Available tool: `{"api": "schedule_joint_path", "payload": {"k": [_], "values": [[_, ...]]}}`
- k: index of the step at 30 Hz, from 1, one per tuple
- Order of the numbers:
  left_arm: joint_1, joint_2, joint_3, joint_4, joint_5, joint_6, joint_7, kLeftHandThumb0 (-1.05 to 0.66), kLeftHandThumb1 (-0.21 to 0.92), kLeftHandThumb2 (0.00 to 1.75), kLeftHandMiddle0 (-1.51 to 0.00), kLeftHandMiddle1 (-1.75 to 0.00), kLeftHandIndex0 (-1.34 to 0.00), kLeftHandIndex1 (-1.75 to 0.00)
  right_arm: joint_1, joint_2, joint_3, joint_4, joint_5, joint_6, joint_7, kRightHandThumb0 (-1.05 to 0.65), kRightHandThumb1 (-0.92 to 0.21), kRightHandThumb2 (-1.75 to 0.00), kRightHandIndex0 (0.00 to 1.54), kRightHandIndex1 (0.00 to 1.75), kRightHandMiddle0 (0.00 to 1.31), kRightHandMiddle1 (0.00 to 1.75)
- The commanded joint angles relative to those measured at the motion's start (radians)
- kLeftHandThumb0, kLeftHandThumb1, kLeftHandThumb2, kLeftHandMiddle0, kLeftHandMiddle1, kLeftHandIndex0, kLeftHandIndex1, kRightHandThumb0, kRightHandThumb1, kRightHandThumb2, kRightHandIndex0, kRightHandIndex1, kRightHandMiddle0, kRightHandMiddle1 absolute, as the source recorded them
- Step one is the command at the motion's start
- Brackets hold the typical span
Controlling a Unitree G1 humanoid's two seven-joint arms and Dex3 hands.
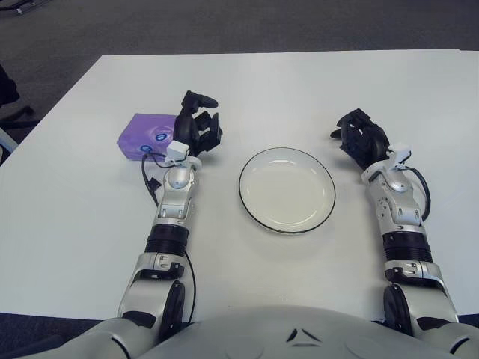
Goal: Put the tissue paper into the plate.
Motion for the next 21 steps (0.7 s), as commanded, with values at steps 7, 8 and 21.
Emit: {"api": "schedule_joint_path", "payload": {"k": [7, 8, 21], "values": [[0.161, -0.027, 0.002, 0.07, -0.004, 0.012, 0.009, -0.38, 0.71, 0.8, -0.86, -1.75, -0.33, -1.75, 0.033, 0.032, -0.003, 0.029, 0.012, 0.01, 0.005, -0.37, -0.79, -0.68, 0.62, 1.75, 0.28, 1.75], [0.161, -0.027, 0.002, 0.069, -0.003, 0.012, 0.009, -0.38, 0.71, 0.8, -0.86, -1.75, -0.33, -1.75, 0.032, 0.033, -0.002, 0.032, 0.009, 0.006, 0.004, -0.37, -0.79, -0.68, 0.62, 1.75, 0.28, 1.75], [0.165, -0.026, 0.001, 0.058, -0.003, 0.018, 0.008, -0.38, 0.71, 0.8, -0.86, -1.75, -0.33, -1.75, 0.012, 0.047, 0.008, 0.079, -0.019, -0.047, -0.021, -0.37, -0.78, -0.69, 0.62, 1.75, 0.29, 1.75]]}}
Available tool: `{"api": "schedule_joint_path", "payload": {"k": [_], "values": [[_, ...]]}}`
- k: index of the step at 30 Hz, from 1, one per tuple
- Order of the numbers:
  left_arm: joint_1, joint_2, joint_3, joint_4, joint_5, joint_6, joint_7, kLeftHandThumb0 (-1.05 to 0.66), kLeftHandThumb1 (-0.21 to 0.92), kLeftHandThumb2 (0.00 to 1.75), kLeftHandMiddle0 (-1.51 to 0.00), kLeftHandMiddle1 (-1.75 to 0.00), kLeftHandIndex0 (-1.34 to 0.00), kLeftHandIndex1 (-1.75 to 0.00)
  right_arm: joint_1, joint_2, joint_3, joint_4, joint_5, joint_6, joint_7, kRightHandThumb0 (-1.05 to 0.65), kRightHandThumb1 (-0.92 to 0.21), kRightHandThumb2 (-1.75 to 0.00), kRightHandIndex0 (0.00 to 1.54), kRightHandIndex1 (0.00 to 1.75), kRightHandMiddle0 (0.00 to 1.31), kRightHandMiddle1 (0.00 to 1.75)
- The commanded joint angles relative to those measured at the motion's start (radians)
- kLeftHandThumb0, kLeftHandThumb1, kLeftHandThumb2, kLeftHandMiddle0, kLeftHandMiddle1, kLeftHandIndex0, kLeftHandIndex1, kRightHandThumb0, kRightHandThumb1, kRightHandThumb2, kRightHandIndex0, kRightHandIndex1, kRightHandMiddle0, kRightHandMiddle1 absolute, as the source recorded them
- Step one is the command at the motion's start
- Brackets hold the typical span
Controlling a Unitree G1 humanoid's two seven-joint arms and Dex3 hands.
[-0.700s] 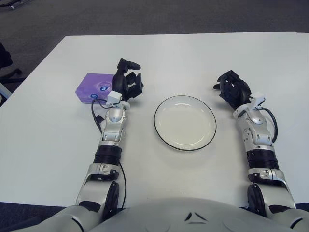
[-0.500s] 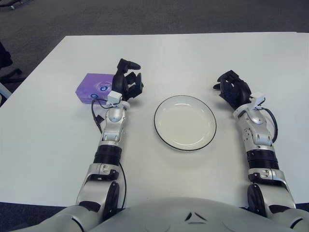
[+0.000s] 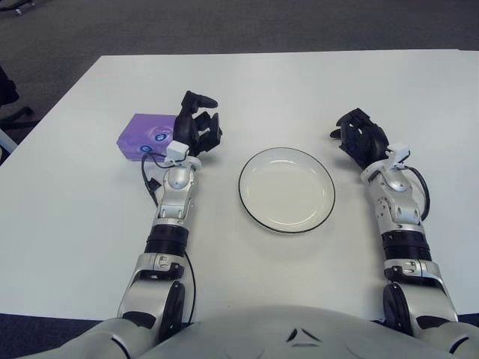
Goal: Put the tissue paper into the plate.
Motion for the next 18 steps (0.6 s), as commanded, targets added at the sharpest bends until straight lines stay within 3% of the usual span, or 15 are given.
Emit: {"api": "schedule_joint_path", "payload": {"k": [1, 18], "values": [[0.162, -0.026, 0.0, 0.064, -0.003, 0.015, 0.008, -0.38, 0.71, 0.8, -0.86, -1.75, -0.33, -1.75, 0.025, 0.044, 0.005, 0.053, -0.011, -0.027, -0.016, -0.37, -0.78, -0.69, 0.62, 1.75, 0.29, 1.75], [0.17, -0.027, -0.003, 0.057, 0.0, 0.016, 0.008, -0.38, 0.71, 0.8, -0.86, -1.75, -0.33, -1.75, 0.009, 0.061, -0.009, 0.079, -0.001, -0.063, -0.056, -0.37, -0.78, -0.7, 0.63, 1.75, 0.29, 1.75]]}}
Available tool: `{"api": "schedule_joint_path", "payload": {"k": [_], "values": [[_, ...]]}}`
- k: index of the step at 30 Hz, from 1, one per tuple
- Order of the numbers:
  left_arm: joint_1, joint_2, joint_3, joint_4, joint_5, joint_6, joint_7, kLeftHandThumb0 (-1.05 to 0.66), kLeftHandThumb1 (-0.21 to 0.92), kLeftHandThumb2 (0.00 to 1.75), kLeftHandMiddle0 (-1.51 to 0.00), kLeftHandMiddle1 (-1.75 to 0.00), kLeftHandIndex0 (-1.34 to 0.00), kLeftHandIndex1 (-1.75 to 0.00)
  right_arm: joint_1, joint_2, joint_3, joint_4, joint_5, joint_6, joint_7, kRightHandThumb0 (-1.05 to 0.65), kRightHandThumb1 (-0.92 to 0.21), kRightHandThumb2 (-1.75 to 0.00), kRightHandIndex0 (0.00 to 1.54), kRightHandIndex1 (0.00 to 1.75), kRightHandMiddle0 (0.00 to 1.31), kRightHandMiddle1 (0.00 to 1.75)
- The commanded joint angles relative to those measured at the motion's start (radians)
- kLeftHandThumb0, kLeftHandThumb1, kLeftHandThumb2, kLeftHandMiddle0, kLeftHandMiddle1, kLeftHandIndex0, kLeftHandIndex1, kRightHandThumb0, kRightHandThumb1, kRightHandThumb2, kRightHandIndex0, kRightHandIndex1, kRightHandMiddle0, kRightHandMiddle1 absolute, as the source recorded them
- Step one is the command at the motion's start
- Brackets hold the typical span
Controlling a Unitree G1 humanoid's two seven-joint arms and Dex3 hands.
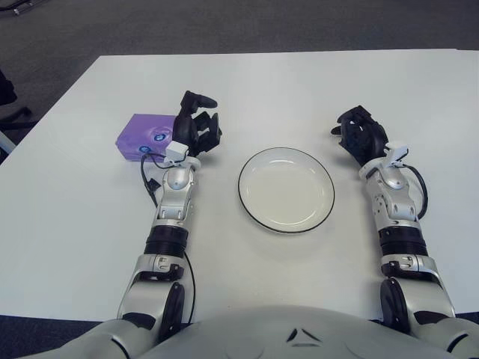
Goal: Put the tissue paper into the plate.
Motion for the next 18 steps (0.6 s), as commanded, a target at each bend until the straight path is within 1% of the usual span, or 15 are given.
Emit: {"api": "schedule_joint_path", "payload": {"k": [1, 8, 13, 18], "values": [[0.162, -0.027, -0.002, 0.073, 0.0, 0.01, 0.008, -0.38, 0.71, 0.79, -0.86, -1.75, -0.33, -1.75, 0.033, 0.052, -0.006, 0.035, 0.002, -0.022, -0.019, -0.37, -0.78, -0.7, 0.63, 1.75, 0.29, 1.75], [0.161, -0.027, -0.003, 0.075, 0.001, 0.01, 0.009, -0.38, 0.71, 0.79, -0.86, -1.75, -0.33, -1.75, 0.034, 0.072, -0.022, 0.029, 0.01, -0.028, -0.062, -0.37, -0.78, -0.7, 0.63, 1.75, 0.29, 1.75], [0.16, -0.026, -0.002, 0.075, 0.001, 0.011, 0.008, -0.37, 0.72, 0.79, -0.86, -1.75, -0.33, -1.75, 0.032, 0.101, -0.044, 0.035, 0.017, -0.062, -0.108, -0.37, -0.78, -0.7, 0.65, 1.75, 0.29, 1.75], [0.16, -0.026, -0.002, 0.076, 0.0, 0.01, 0.008, -0.37, 0.72, 0.79, -0.86, -1.75, -0.32, -1.75, 0.033, 0.121, -0.051, 0.049, -0.003, -0.109, -0.154, -0.37, -0.77, -0.71, 0.68, 1.75, 0.29, 1.75]]}}
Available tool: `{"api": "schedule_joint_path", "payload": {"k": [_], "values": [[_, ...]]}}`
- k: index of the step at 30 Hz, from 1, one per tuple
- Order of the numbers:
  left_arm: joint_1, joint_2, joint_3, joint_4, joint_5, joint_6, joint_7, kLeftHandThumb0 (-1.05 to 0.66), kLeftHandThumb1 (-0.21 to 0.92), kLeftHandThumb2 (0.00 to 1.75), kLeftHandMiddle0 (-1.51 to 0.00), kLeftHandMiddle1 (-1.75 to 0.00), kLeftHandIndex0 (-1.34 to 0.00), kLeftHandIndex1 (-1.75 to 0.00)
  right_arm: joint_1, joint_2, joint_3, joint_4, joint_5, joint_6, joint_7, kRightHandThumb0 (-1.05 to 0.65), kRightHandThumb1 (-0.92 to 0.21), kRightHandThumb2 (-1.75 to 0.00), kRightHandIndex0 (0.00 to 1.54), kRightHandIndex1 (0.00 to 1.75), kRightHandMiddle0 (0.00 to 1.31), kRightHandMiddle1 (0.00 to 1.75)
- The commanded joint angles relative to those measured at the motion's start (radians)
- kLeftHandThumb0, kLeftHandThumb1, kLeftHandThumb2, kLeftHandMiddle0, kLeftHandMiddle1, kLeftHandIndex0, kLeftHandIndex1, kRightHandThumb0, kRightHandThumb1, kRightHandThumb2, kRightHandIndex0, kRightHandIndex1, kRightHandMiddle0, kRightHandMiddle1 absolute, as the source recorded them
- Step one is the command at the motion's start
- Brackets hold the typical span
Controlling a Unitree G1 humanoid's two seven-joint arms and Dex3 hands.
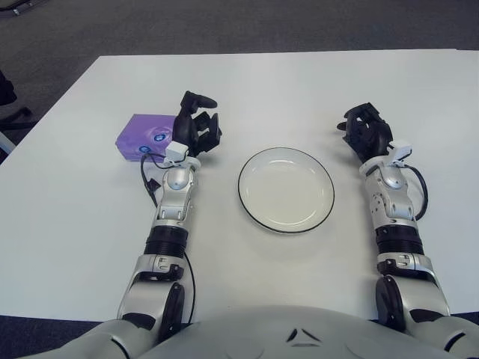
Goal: Put the tissue paper into the plate.
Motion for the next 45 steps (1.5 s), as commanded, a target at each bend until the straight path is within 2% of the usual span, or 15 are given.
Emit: {"api": "schedule_joint_path", "payload": {"k": [1, 8, 16, 27, 45], "values": [[0.159, -0.026, -0.002, 0.076, -0.001, 0.01, 0.007, -0.37, 0.72, 0.79, -0.86, -1.75, -0.32, -1.75, 0.051, 0.073, -0.007, 0.05, -0.013, -0.06, -0.048, -0.37, -0.77, -0.71, 0.68, 1.75, 0.29, 1.75], [0.159, -0.027, -0.002, 0.077, -0.001, 0.007, 0.007, -0.37, 0.72, 0.79, -0.86, -1.75, -0.32, -1.75, 0.052, 0.078, -0.004, 0.077, -0.039, -0.113, -0.088, -0.37, -0.77, -0.71, 0.7, 1.75, 0.3, 1.75], [0.159, -0.027, -0.002, 0.078, -0.002, 0.005, 0.006, -0.37, 0.72, 0.78, -0.86, -1.75, -0.32, -1.75, 0.051, 0.079, 0.0, 0.094, -0.048, -0.137, -0.106, -0.37, -0.77, -0.71, 0.71, 1.75, 0.3, 1.75], [0.159, -0.029, -0.003, 0.079, -0.004, 0.003, 0.005, -0.37, 0.72, 0.78, -0.85, -1.75, -0.32, -1.75, 0.049, 0.073, 0.003, 0.123, -0.05, -0.156, -0.107, -0.37, -0.77, -0.71, 0.71, 1.75, 0.29, 1.75], [0.138, -0.027, 0.025, 0.122, -0.098, 0.03, -0.07, -0.37, 0.75, 0.75, -0.86, -1.75, -0.31, -1.75, 0.049, 0.059, 0.017, 0.133, -0.06, -0.145, -0.099, -0.37, -0.77, -0.71, 0.72, 1.75, 0.3, 1.75]]}}
